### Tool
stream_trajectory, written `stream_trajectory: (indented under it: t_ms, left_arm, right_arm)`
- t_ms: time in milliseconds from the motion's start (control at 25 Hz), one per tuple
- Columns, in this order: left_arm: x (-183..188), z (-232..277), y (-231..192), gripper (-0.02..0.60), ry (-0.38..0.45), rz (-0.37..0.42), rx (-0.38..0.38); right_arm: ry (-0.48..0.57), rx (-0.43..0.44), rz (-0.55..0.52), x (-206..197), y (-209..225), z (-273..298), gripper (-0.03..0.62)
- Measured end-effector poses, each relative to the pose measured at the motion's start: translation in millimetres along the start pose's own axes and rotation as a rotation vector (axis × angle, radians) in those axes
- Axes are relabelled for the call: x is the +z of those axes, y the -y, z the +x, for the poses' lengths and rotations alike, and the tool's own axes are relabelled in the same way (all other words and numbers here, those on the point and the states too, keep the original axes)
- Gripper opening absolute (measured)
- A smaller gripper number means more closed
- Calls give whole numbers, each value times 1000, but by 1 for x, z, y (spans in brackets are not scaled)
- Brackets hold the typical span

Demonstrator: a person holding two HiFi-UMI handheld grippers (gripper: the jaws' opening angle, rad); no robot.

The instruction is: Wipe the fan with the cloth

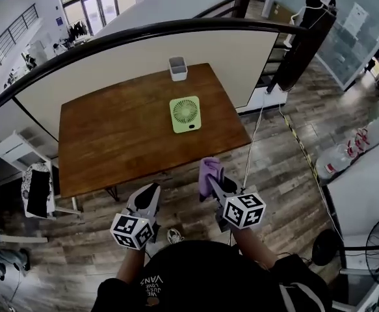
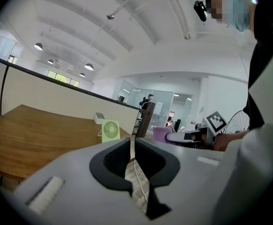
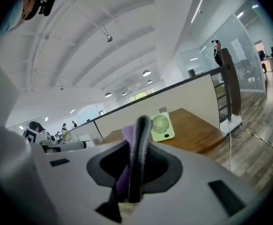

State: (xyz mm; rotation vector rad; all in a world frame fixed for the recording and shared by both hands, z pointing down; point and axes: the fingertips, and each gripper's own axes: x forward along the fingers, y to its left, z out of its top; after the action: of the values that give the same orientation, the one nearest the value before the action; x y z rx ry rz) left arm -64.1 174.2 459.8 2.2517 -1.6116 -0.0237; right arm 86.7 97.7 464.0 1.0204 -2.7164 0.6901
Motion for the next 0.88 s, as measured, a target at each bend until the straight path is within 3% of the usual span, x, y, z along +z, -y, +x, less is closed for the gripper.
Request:
stream_trajectory:
  t_ms: [80, 160, 520, 880]
  left_arm:
    - [3, 5, -12, 31, -14, -3, -35]
    - [3, 11, -21, 122, -34, -8, -73]
    - [2, 30, -48, 127, -67, -44, -126]
    - [3, 63, -79, 133, -73, -80, -60]
  right_arm:
    - [7, -31, 6, 0, -2, 7, 84]
    - [10, -63, 9, 1, -2, 12, 84]
    - [-5, -130, 9, 6, 2, 34, 84]
    - [-43, -107, -12, 19, 29, 74, 84]
